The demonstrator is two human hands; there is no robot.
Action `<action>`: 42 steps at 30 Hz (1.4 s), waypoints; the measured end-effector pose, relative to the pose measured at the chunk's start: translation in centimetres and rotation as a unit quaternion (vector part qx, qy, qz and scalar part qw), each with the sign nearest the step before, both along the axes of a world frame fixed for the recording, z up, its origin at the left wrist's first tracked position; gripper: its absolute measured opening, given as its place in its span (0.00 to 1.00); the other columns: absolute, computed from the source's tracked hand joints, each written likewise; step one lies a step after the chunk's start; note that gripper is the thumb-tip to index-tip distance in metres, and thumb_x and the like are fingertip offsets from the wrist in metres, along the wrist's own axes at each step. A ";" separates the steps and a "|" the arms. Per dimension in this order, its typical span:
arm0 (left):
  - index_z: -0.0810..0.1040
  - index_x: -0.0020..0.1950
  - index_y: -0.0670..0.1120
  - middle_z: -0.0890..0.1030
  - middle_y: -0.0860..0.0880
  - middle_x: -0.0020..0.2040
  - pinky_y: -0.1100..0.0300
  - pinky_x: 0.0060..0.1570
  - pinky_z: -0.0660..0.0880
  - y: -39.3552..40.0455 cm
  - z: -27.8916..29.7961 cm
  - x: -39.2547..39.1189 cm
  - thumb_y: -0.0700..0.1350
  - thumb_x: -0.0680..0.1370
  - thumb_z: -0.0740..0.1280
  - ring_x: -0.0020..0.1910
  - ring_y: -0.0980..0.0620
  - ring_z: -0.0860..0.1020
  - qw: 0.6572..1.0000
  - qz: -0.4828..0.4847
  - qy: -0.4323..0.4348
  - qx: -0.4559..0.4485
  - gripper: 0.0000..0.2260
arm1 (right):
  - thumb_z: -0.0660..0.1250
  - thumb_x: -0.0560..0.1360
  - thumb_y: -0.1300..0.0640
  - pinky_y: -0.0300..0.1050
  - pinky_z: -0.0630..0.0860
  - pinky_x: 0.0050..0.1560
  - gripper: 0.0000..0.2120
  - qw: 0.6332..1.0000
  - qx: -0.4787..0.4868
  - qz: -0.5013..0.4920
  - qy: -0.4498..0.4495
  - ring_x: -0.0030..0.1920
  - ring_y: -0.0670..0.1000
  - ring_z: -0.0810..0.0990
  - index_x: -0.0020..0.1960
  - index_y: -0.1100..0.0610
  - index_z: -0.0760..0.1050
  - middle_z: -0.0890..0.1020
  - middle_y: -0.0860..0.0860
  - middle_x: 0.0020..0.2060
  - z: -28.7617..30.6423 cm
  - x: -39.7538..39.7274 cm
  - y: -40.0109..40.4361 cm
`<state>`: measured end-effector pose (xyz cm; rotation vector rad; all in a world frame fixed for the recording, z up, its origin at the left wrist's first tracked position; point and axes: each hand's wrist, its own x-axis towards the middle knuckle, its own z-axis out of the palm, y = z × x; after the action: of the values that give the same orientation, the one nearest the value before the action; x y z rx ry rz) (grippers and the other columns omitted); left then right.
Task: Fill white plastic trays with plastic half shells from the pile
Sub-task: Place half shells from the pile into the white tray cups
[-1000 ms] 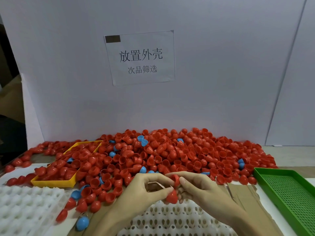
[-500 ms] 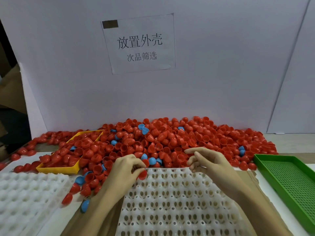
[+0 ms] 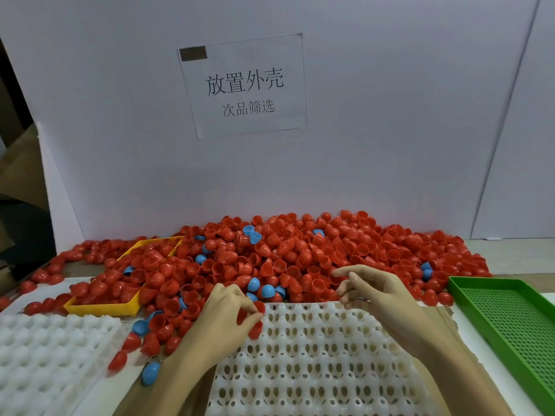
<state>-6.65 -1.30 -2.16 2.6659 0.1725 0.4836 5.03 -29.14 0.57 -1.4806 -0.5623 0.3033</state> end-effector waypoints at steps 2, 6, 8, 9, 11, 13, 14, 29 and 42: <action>0.85 0.54 0.58 0.72 0.63 0.49 0.72 0.51 0.64 -0.1 -0.2 0.1 0.52 0.81 0.69 0.53 0.63 0.65 0.999 -0.004 0.018 0.028 0.05 | 0.62 0.86 0.60 0.46 0.83 0.50 0.13 1.000 0.004 -0.001 0.003 0.46 0.55 0.85 0.57 0.56 0.86 0.86 0.59 0.45 0.0 0.1 0.0; 0.84 0.54 0.60 0.72 0.63 0.50 0.73 0.52 0.64 -0.2 -0.1 0.0 0.50 0.80 0.70 0.55 0.66 0.64 1.000 -0.009 0.023 0.011 0.06 | 0.62 0.86 0.60 0.45 0.83 0.50 0.13 1.000 0.000 -0.002 0.002 0.46 0.55 0.86 0.57 0.56 0.86 0.86 0.59 0.45 0.0 0.1 -0.1; 0.84 0.52 0.61 0.72 0.63 0.51 0.74 0.52 0.65 -0.1 0.3 0.0 0.50 0.80 0.72 0.56 0.67 0.65 1.000 -0.009 -0.009 -0.011 0.05 | 0.62 0.85 0.61 0.44 0.83 0.49 0.13 1.000 0.003 0.000 0.005 0.45 0.55 0.86 0.57 0.56 0.87 0.86 0.59 0.45 -0.1 0.2 0.0; 0.85 0.52 0.59 0.72 0.63 0.52 0.74 0.53 0.65 0.0 0.6 0.0 0.49 0.79 0.73 0.57 0.66 0.67 0.999 -0.001 -0.043 -0.020 0.05 | 0.62 0.85 0.61 0.44 0.83 0.49 0.13 1.000 0.005 0.001 0.006 0.45 0.55 0.86 0.56 0.56 0.87 0.86 0.59 0.45 -0.1 0.2 -0.1; 0.86 0.52 0.54 0.73 0.60 0.52 0.75 0.55 0.65 0.3 0.9 0.2 0.46 0.78 0.75 0.56 0.62 0.70 0.993 0.019 -0.115 -0.014 0.05 | 0.62 0.85 0.61 0.43 0.83 0.49 0.13 1.000 0.006 0.000 0.005 0.45 0.55 0.86 0.56 0.56 0.87 0.86 0.59 0.45 0.0 0.3 -0.1; 0.87 0.53 0.51 0.74 0.58 0.53 0.75 0.57 0.65 0.5 0.8 0.4 0.45 0.78 0.74 0.57 0.60 0.71 0.992 0.017 -0.125 0.014 0.05 | 0.62 0.85 0.61 0.43 0.83 0.49 0.13 1.000 0.004 -0.002 0.004 0.45 0.55 0.86 0.56 0.56 0.87 0.86 0.59 0.45 -0.1 0.3 -0.1; 0.86 0.55 0.50 0.73 0.59 0.53 0.75 0.58 0.65 0.5 0.7 0.4 0.45 0.79 0.73 0.57 0.60 0.70 0.993 0.009 -0.112 0.031 0.06 | 0.62 0.85 0.61 0.43 0.83 0.49 0.13 1.000 0.003 -0.002 0.004 0.45 0.55 0.86 0.56 0.56 0.87 0.86 0.59 0.45 -0.1 0.3 -0.1; 0.77 0.71 0.56 0.77 0.61 0.65 0.63 0.67 0.62 0.2 -1.3 1.1 0.58 0.84 0.60 0.65 0.60 0.70 0.981 -0.030 -0.053 0.186 0.18 | 0.62 0.86 0.61 0.44 0.83 0.49 0.14 1.000 -0.005 -0.002 0.001 0.45 0.55 0.86 0.55 0.54 0.87 0.86 0.59 0.45 -0.4 0.7 -0.3; 0.73 0.76 0.56 0.73 0.61 0.73 0.68 0.71 0.57 0.1 -1.3 0.7 0.54 0.86 0.58 0.73 0.64 0.68 0.987 -0.070 -0.078 0.119 0.18 | 0.62 0.85 0.63 0.44 0.83 0.46 0.16 0.998 -0.025 -0.045 -0.030 0.43 0.55 0.86 0.52 0.52 0.87 0.87 0.58 0.43 -0.8 1.0 -0.4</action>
<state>-5.96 -1.22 -3.49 2.8290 -0.1271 0.7039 5.99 -29.50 -0.23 -1.5621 -0.5367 0.2044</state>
